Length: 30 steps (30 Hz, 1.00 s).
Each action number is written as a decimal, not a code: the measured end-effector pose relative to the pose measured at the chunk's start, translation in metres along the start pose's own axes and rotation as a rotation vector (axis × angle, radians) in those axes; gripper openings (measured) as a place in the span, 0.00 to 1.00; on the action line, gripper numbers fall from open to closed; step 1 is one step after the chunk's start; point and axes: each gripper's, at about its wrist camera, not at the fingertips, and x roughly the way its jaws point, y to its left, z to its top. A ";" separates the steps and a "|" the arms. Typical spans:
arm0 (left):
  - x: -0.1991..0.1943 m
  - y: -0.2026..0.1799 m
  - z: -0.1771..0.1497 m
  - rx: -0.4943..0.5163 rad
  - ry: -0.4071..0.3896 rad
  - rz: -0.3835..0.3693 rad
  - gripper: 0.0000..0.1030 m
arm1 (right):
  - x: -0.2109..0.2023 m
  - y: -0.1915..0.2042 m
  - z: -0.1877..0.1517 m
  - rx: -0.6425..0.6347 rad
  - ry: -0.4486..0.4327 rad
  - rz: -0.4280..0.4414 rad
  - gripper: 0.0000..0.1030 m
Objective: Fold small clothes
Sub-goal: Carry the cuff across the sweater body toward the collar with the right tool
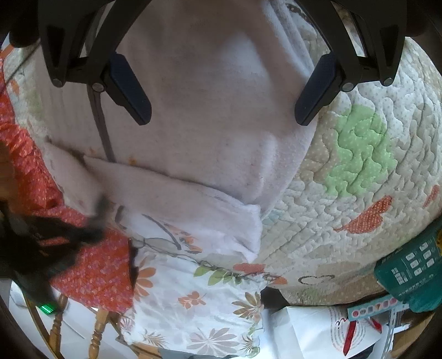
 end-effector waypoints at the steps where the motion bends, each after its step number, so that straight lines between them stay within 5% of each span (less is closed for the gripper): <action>1: 0.001 0.000 0.001 -0.002 0.001 -0.002 1.00 | 0.013 0.017 0.006 -0.025 0.016 0.002 0.08; 11: 0.008 0.004 0.004 -0.017 0.007 -0.020 1.00 | 0.102 0.104 0.026 -0.137 0.130 0.026 0.08; 23: 0.008 0.006 0.004 -0.028 0.002 -0.028 1.00 | 0.152 0.170 0.028 -0.239 0.216 0.048 0.08; 26: 0.009 0.004 0.003 -0.017 0.001 -0.023 1.00 | 0.161 0.171 0.030 -0.237 0.245 0.050 0.14; 30: 0.010 0.002 0.003 -0.014 0.000 -0.022 1.00 | 0.145 0.155 0.044 -0.124 0.213 0.179 0.45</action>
